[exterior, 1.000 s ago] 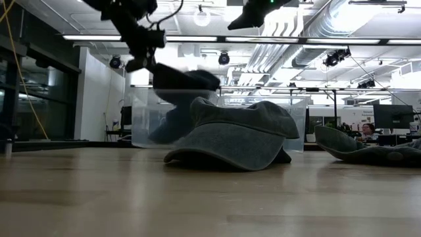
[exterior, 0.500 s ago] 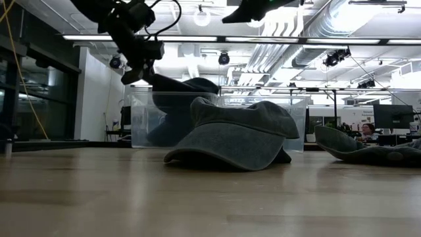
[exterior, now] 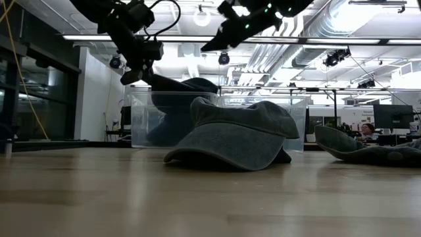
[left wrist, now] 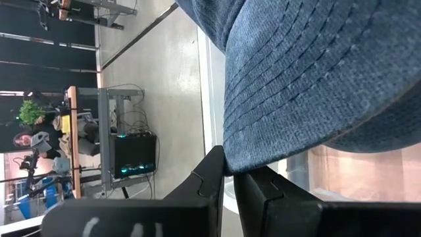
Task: Pick and place caps into container
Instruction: Put the blue cap into the left transparent container
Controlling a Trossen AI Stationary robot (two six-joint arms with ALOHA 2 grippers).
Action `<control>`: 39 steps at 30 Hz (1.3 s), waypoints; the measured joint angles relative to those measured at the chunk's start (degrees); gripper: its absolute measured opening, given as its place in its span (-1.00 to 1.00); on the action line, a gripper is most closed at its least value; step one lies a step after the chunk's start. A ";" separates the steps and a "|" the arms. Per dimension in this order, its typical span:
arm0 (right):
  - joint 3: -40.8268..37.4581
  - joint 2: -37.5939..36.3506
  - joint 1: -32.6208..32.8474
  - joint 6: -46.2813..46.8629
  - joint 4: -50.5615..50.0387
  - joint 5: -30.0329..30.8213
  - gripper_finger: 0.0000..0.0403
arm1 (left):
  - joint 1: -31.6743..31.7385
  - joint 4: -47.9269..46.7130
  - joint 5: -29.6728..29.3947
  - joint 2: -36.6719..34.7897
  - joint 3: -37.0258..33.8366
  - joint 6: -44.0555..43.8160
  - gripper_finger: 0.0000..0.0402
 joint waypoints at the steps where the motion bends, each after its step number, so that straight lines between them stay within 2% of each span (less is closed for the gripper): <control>1: 0.00 0.90 0.01 0.57 0.92 0.13 -0.32 | 0.00 0.00 -0.01 0.00 0.00 -0.05 -0.89; 5: 0.00 4.27 0.19 2.39 3.88 0.12 -0.85 | 0.00 0.00 -0.04 0.02 0.00 -0.10 -0.89; 7: 0.00 5.47 0.53 2.57 5.40 0.18 -0.94 | 0.00 0.00 -0.06 0.02 0.00 -0.10 -0.89; 16: 0.02 10.12 3.87 2.93 9.83 -0.11 -0.99 | 0.00 0.02 -0.10 0.02 -0.02 -0.12 -0.89; 22: 0.02 12.23 4.18 2.63 13.00 5.01 -1.00 | 0.00 0.02 -0.07 0.02 -0.02 -0.12 -0.89; 39: 0.02 14.14 3.37 3.34 13.49 4.31 -1.00 | -0.02 0.09 0.99 0.02 -0.02 -0.17 -0.89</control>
